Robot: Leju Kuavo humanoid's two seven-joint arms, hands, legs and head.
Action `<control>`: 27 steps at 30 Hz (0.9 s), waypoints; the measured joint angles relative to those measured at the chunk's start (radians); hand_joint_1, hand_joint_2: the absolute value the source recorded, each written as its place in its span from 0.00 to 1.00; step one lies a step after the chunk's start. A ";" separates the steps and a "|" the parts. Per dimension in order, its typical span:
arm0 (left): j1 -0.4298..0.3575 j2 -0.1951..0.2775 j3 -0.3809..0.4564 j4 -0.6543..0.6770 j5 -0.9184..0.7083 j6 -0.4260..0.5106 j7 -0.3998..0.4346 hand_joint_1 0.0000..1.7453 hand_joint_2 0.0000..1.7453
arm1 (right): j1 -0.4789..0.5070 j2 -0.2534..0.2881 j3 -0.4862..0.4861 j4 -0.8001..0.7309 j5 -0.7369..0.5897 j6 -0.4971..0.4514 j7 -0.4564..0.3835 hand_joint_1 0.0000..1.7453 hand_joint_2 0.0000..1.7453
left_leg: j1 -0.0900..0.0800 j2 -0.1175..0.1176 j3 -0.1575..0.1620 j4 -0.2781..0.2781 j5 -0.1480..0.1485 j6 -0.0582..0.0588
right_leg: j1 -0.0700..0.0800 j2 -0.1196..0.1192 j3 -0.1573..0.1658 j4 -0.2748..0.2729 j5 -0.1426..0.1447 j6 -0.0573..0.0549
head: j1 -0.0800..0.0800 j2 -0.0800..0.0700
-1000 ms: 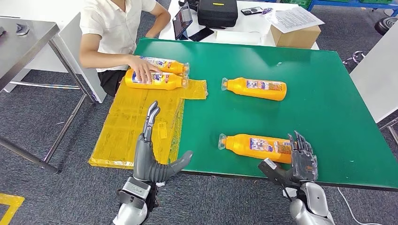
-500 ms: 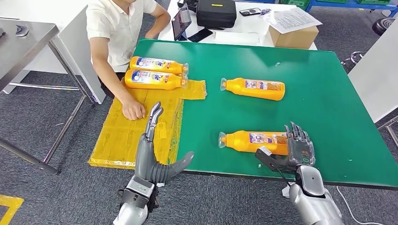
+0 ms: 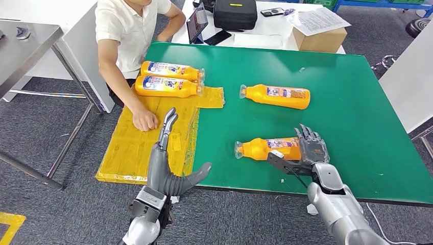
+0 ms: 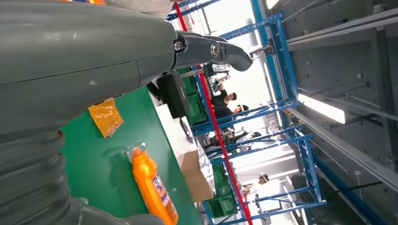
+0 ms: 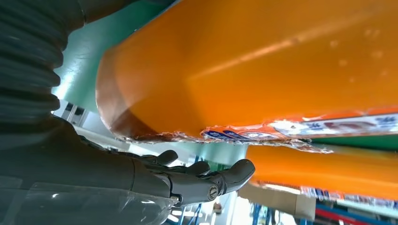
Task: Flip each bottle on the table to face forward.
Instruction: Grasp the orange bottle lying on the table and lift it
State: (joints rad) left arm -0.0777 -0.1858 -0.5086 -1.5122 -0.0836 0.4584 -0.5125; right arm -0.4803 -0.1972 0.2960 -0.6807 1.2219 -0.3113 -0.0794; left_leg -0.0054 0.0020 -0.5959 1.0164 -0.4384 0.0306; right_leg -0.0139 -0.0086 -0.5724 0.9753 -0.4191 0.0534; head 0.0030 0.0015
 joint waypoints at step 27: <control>-0.017 0.001 -0.019 0.000 0.012 -0.024 0.007 0.00 1.00 | -0.027 -0.070 0.035 0.062 -0.302 0.218 -0.193 1.00 1.00 | 0.000 0.000 0.011 0.000 -0.003 0.001 | 0.000 0.002 0.000 -0.002 -0.003 0.002 | 0.000 0.000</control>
State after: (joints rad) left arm -0.0950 -0.1850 -0.5272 -1.5118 -0.0721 0.4341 -0.5058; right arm -0.5069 -0.2672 0.3309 -0.6183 0.9196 -0.0930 -0.2729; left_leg -0.0052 0.0018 -0.5847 1.0165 -0.4419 0.0311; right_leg -0.0137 -0.0064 -0.5723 0.9732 -0.4221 0.0552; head 0.0032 0.0015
